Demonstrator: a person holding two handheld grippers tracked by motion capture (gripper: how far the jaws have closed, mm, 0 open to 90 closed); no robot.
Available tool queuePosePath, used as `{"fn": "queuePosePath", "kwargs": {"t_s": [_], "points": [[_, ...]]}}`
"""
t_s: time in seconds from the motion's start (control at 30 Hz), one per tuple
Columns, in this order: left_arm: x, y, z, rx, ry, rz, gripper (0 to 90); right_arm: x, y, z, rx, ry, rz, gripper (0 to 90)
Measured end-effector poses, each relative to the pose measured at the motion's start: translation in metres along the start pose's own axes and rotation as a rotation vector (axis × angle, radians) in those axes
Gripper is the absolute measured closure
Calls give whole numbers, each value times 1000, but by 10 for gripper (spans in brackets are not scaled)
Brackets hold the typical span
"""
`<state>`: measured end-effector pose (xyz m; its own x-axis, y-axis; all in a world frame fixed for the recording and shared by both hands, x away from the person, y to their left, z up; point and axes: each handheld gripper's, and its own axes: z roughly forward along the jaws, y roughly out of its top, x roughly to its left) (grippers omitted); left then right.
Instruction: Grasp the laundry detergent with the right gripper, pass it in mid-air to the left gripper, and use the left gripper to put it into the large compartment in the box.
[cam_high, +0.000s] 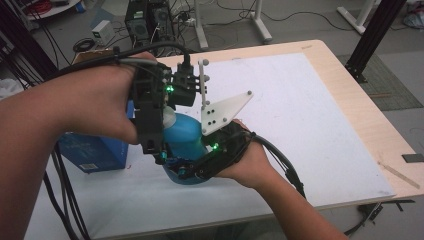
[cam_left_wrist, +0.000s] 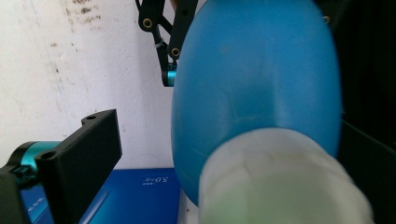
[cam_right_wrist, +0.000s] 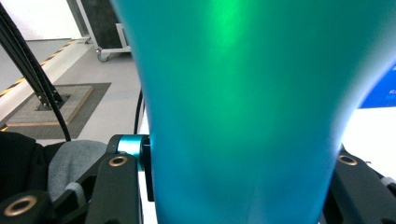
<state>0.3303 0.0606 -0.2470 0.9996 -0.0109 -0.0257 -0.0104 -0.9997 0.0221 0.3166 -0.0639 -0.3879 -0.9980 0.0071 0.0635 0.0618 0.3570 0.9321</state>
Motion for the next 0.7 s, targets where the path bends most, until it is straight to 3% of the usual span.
{"fn": "queuePosePath", "kwargs": {"t_s": [0.5, 0.57, 0.7], "points": [[-5, 1, 4, 4, 0, -1, 37, 0, 1, 4, -9, 5, 2, 459], [-5, 1, 4, 11, -16, 4, 100, 0, 1, 4, -7, 6, 1, 459], [-5, 1, 4, 8, -8, 1, 105, 1, 1, 3, -5, 4, 3, 458]]}}
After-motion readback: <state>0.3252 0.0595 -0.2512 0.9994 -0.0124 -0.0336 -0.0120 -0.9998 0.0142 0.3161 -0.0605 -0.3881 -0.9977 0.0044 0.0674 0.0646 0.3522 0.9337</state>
